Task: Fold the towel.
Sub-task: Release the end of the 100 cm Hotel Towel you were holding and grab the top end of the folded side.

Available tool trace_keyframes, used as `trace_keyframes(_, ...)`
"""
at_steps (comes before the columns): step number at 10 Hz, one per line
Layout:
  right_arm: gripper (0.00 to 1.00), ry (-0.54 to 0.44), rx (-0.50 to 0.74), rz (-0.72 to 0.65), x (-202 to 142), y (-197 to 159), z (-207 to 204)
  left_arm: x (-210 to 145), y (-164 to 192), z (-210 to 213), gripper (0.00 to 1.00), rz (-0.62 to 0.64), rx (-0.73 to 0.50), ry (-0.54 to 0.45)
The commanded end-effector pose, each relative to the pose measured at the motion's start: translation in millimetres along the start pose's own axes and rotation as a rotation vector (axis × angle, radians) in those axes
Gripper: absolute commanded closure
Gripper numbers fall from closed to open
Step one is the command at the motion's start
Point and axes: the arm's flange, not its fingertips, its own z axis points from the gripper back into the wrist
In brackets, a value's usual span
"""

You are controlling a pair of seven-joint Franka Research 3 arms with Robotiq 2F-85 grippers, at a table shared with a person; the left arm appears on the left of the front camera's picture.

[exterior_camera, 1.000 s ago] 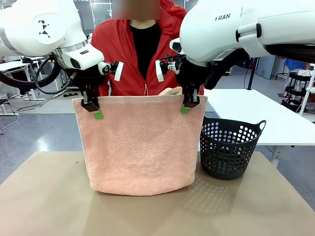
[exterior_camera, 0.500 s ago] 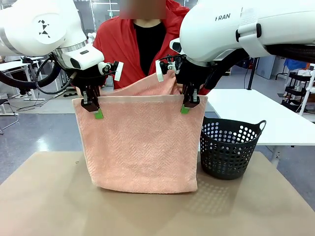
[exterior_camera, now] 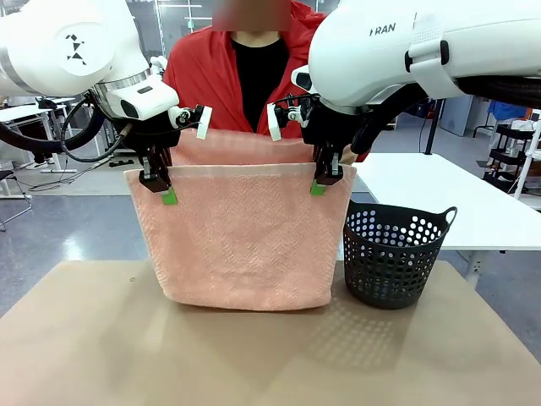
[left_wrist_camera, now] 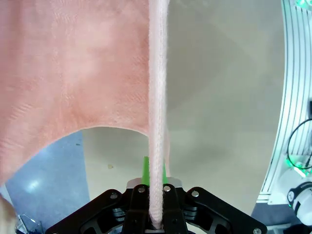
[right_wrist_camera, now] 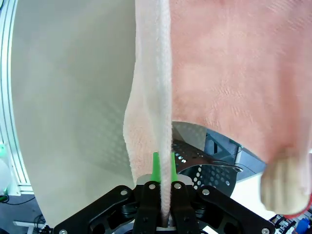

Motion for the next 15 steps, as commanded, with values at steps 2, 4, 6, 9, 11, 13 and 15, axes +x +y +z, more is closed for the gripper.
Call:
trace_keyframes(2, 1.00, 0.006, -0.006, 0.002, -0.9, -1.2, 1.4, 1.0, 1.8, 1.8, 1.00, -0.002, 0.004, -0.002)
trace_keyframes(4, 1.00, 0.006, -0.006, 0.002, -0.9, -1.2, 1.4, 1.0, 1.8, 1.8, 1.00, -0.002, 0.004, -0.002)
trace_keyframes(6, 1.00, 0.006, -0.006, 0.002, -0.9, -1.2, 1.4, 1.0, 1.8, 1.8, 1.00, -0.002, 0.004, -0.002)
trace_keyframes(9, 1.00, 0.006, -0.006, 0.002, -0.9, -1.2, 1.4, 1.0, 1.8, 1.8, 1.00, -0.002, 0.004, -0.002)
trace_keyframes(11, 1.00, 0.006, -0.006, 0.002, -0.9, -1.2, 1.4, 1.0, 1.8, 1.8, 1.00, -0.002, 0.004, -0.002)
trace_keyframes(13, 1.00, 0.006, -0.006, 0.002, -0.9, -1.2, 1.4, 1.0, 1.8, 1.8, 1.00, -0.002, 0.004, -0.002)
trace_keyframes(15, 1.00, 0.006, -0.006, 0.002, -0.9, -1.2, 1.4, 1.0, 1.8, 1.8, 1.00, -0.002, 0.004, -0.002)
